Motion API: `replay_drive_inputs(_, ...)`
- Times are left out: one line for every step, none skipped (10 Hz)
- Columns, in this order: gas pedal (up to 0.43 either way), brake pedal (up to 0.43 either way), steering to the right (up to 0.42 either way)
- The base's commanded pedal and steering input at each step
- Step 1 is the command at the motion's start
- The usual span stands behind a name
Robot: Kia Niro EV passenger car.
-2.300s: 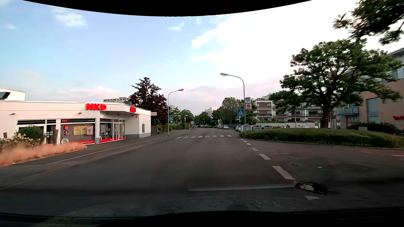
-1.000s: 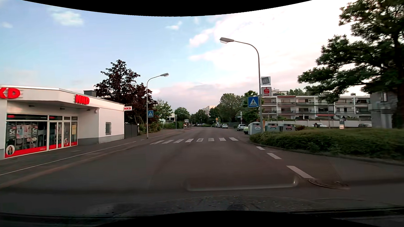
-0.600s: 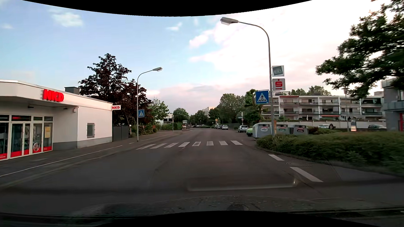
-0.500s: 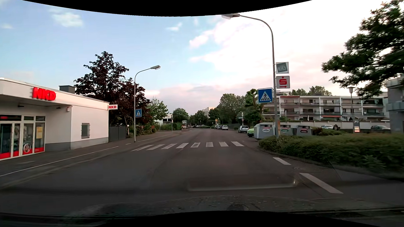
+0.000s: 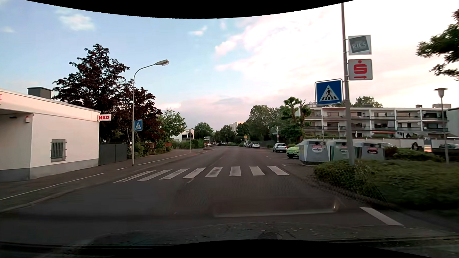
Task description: Follow the waypoints while adhering to traffic rules and regulations
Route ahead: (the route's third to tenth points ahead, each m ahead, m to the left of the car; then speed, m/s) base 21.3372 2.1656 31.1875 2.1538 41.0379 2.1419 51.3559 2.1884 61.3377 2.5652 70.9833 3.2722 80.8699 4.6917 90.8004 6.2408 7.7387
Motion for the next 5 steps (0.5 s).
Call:
replay_drive_inputs(0.020, 0.000, 0.000)
replay_drive_inputs(0.020, 0.000, 0.000)
replay_drive_inputs(0.020, 0.000, 0.000)
replay_drive_inputs(0.020, 0.000, -0.001)
replay_drive_inputs(0.020, 0.000, -0.002)
